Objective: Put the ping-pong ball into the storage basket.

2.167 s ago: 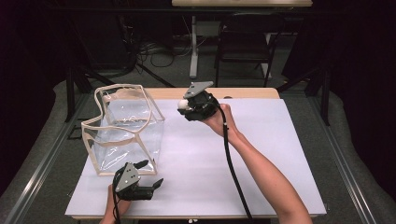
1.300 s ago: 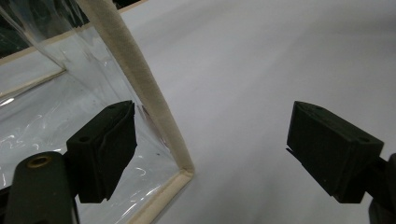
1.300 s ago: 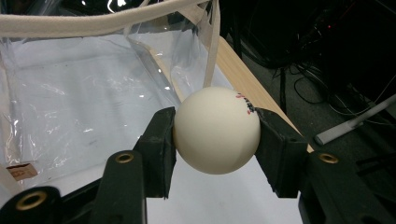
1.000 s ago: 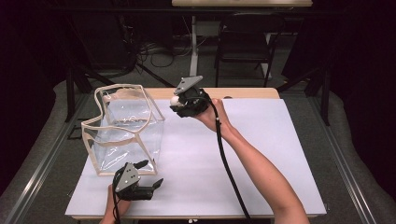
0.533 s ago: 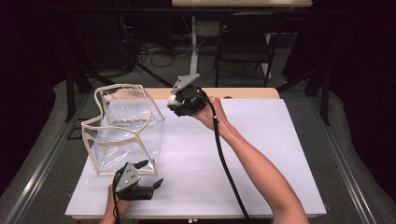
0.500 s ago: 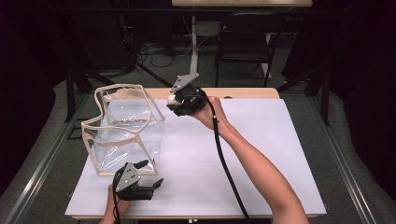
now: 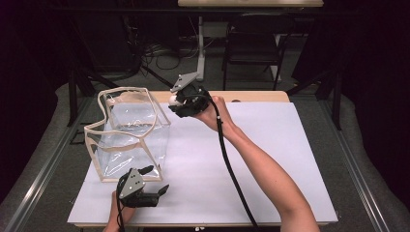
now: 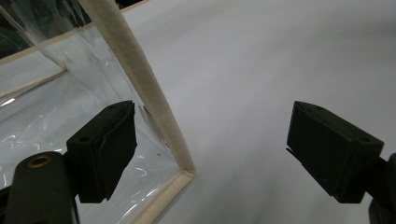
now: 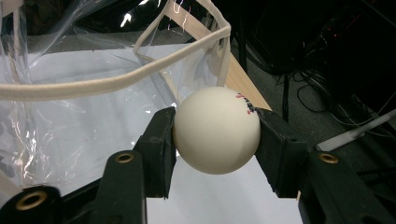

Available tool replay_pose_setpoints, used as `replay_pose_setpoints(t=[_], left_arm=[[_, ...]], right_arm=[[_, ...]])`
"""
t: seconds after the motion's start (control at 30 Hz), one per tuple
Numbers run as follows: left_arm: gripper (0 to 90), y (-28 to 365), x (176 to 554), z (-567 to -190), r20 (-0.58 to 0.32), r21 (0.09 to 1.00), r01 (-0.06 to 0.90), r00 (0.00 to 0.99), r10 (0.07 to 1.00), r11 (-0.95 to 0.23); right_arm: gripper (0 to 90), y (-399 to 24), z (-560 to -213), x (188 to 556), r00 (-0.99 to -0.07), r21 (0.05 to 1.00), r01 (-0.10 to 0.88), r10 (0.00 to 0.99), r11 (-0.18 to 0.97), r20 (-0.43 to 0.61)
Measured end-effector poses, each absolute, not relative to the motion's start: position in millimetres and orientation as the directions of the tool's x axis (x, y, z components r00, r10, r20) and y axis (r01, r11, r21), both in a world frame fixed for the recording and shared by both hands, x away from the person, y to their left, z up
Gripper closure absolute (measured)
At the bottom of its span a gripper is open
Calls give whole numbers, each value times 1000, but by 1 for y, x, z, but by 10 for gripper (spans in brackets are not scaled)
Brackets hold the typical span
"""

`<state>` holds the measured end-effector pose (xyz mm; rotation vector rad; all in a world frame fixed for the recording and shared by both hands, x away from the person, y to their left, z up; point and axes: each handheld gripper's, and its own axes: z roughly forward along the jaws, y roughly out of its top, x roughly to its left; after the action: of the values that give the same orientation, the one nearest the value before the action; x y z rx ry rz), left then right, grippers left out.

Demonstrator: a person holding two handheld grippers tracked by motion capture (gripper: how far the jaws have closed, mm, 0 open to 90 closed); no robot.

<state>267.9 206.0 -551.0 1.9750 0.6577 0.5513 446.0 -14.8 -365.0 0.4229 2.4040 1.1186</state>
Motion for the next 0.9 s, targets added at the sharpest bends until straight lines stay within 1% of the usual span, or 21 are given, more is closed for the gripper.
replay_pose_setpoints(t=[0.9], left_arm=[[158, 206, 268, -551, 106, 886, 223, 755, 647, -406]], right_arm=[[507, 10, -346, 442, -861, 772, 49, 418, 633, -288]])
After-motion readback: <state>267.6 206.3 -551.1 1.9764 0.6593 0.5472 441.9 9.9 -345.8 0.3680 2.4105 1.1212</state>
